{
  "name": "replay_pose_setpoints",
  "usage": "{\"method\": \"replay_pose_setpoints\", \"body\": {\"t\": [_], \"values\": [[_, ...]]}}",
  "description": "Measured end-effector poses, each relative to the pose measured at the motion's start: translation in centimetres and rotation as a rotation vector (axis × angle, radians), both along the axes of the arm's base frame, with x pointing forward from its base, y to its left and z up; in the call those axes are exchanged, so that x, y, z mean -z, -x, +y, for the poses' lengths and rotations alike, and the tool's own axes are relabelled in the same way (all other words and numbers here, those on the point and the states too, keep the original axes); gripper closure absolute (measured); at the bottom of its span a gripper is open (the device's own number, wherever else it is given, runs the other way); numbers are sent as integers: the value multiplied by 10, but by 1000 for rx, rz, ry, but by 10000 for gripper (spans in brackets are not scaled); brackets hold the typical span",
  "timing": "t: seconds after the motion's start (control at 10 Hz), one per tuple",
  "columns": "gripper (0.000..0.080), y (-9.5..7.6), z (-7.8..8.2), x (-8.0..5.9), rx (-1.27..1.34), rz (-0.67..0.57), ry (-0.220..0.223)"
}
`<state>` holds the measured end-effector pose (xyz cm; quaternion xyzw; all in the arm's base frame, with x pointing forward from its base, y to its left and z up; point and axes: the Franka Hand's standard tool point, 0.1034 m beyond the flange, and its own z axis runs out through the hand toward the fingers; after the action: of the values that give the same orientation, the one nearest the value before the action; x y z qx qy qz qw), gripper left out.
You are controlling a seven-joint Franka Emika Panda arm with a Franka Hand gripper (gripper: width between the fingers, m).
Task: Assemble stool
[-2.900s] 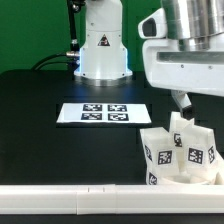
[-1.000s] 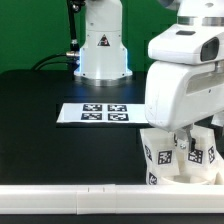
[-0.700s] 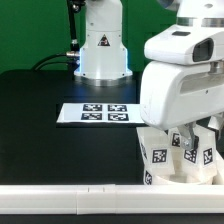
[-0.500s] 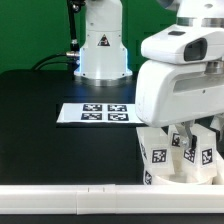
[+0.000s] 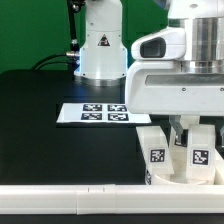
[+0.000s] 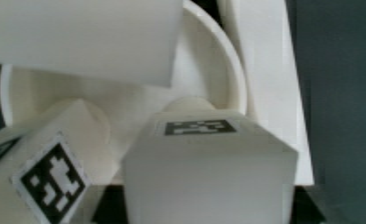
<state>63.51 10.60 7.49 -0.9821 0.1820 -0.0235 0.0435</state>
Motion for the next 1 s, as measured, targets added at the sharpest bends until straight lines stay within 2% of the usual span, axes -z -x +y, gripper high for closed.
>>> {"method": "replay_pose_setpoints", "body": {"t": [0.3,0.5,0.6,0.7,1.0], "values": [[465,0,1,0,201,15,-13],[465,0,5,-1,674,49,-57],[465,-2,2,-1,888,73,-115],[465,-3,1,-2,983,84,-132],[465,-3,3,-1,1140,103,-142]]}}
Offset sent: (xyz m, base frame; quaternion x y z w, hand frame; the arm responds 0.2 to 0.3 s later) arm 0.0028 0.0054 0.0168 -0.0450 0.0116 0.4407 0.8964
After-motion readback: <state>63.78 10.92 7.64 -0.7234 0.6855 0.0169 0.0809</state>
